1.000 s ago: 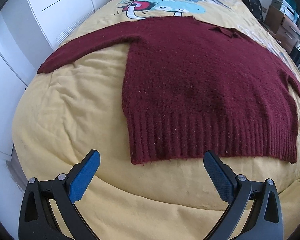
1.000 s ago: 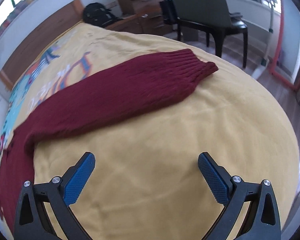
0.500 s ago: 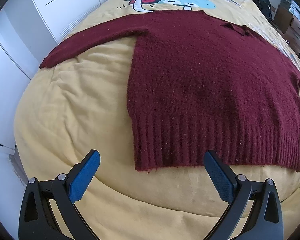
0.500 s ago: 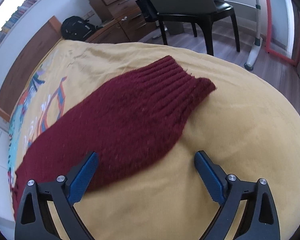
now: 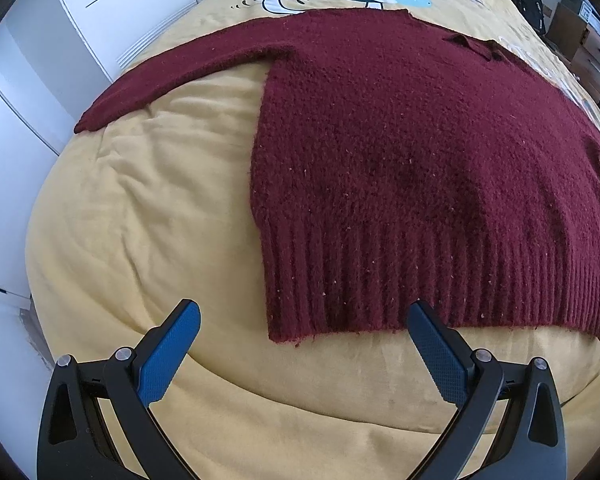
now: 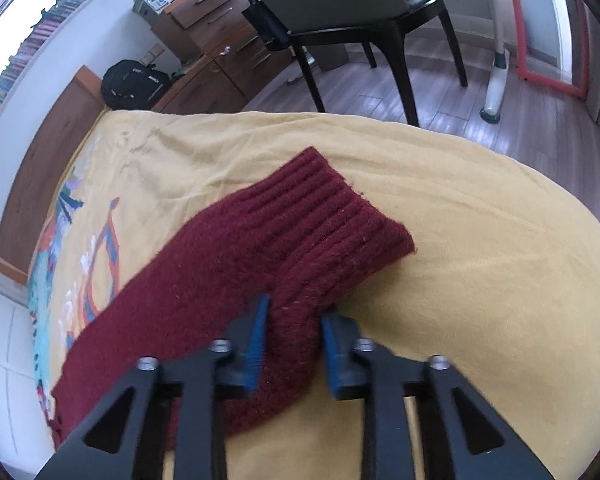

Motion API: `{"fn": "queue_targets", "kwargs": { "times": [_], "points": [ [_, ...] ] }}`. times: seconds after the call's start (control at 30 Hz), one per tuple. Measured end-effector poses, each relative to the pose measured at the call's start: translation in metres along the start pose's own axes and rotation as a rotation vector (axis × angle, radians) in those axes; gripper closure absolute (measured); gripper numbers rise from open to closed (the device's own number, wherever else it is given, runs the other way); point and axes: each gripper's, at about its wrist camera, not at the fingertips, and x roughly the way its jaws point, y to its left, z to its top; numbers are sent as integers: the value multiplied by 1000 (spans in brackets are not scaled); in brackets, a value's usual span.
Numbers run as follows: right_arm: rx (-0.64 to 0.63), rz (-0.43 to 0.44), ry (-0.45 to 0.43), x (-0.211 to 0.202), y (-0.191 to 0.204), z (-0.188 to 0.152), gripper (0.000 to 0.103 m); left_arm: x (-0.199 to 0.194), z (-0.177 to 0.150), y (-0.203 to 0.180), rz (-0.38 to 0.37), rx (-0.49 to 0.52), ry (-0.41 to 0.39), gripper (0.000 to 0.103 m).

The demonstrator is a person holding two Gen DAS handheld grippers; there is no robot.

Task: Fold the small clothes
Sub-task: 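Lift the held cuff with the right gripper and carry it over the sweater body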

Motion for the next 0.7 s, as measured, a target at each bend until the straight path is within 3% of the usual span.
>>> {"fn": "queue_targets", "kwargs": {
  "times": [0.3,0.5,0.7],
  "points": [
    [-99,100,-3,-15,51,2,88,4,0,8,-23,-28,1,1],
    [-147,212,48,-20,114,-9,88,2,-3,16,-61,-37,-16,1],
    [-204,322,151,-13,191,-48,88,-1,-6,32,-93,-67,-32,1]
  ]
}}
